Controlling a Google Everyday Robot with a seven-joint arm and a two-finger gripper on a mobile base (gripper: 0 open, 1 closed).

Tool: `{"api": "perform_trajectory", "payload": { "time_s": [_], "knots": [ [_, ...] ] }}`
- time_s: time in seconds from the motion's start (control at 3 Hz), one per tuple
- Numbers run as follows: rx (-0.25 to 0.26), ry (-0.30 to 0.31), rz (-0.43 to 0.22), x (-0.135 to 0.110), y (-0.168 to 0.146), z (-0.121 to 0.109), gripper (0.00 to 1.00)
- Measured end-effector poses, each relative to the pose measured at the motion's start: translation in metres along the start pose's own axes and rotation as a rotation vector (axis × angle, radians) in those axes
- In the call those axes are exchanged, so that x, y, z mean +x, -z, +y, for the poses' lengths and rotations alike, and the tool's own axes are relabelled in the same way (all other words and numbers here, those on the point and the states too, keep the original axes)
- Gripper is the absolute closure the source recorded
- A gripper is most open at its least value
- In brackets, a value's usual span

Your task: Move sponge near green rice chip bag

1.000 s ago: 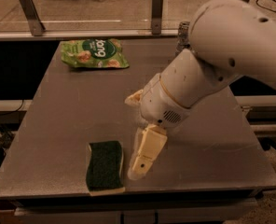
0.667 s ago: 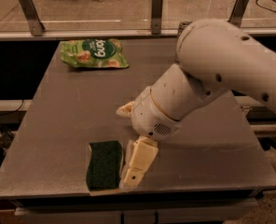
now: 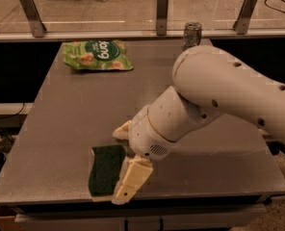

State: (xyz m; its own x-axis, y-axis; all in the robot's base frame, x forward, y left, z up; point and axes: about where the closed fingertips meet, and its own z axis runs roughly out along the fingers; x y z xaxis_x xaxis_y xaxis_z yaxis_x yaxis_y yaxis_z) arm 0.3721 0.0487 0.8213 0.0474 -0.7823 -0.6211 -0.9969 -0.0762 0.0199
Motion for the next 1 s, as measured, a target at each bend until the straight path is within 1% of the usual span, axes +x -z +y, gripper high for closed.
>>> {"api": "perform_trajectory", "payload": {
  "time_s": [0.33,0.67,1.0],
  "knots": [
    [0.021,-0.001,-0.013,-0.005,-0.001,0.001,0.41],
    [0.077,0.002,-0.014,-0.009,0.016,-0.006,0.64],
    [0.184,0.003,0.006,-0.006,0.059,-0.023,0.87]
  ]
}}
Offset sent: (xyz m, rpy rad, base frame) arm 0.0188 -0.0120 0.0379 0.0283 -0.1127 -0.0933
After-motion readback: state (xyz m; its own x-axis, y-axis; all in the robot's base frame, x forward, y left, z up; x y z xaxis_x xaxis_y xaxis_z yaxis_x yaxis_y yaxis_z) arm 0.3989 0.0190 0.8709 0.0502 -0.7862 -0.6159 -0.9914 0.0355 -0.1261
